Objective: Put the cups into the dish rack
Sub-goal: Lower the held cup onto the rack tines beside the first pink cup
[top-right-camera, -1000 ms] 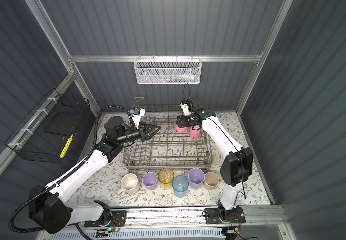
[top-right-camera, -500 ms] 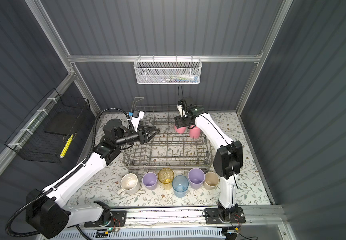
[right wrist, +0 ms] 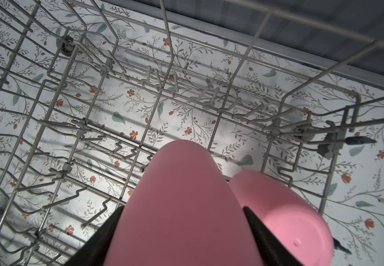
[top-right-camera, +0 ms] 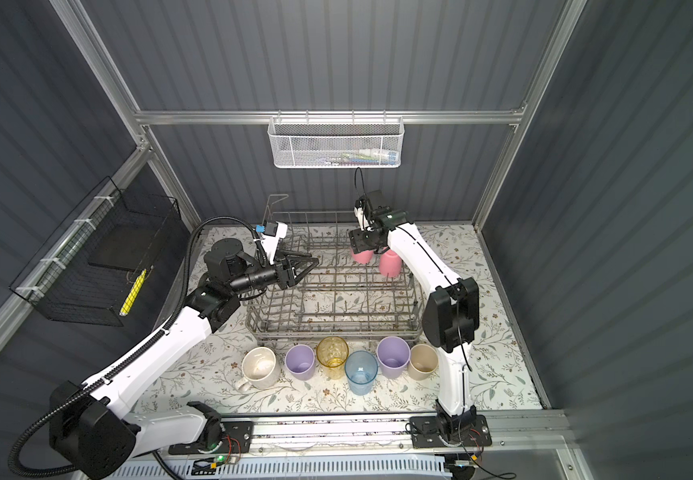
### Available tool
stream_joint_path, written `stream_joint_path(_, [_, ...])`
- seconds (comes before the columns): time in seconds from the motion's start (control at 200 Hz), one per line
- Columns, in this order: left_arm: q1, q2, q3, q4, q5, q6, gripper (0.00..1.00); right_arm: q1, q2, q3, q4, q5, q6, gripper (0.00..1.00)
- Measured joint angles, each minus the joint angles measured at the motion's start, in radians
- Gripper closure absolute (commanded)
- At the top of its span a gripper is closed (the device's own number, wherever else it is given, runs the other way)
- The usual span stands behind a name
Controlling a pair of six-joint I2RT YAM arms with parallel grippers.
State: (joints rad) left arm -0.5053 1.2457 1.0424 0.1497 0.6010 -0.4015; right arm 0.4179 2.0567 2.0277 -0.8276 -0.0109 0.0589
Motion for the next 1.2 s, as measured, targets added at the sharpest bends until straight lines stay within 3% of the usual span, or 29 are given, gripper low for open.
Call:
stream_joint_path(0.445, [0.000, -0.005, -0.006, -0.001, 0.000, 0.004, 0.52, 0.000, 0.065, 0.013, -0.010, 0.003, -0.001, 0.37])
stream_joint_path(1.196, [0.000, -0.007, -0.010, -0.001, 0.000, 0.006, 0.52, 0.000, 0.105, 0.010, -0.006, 0.008, 0.001, 0.19])
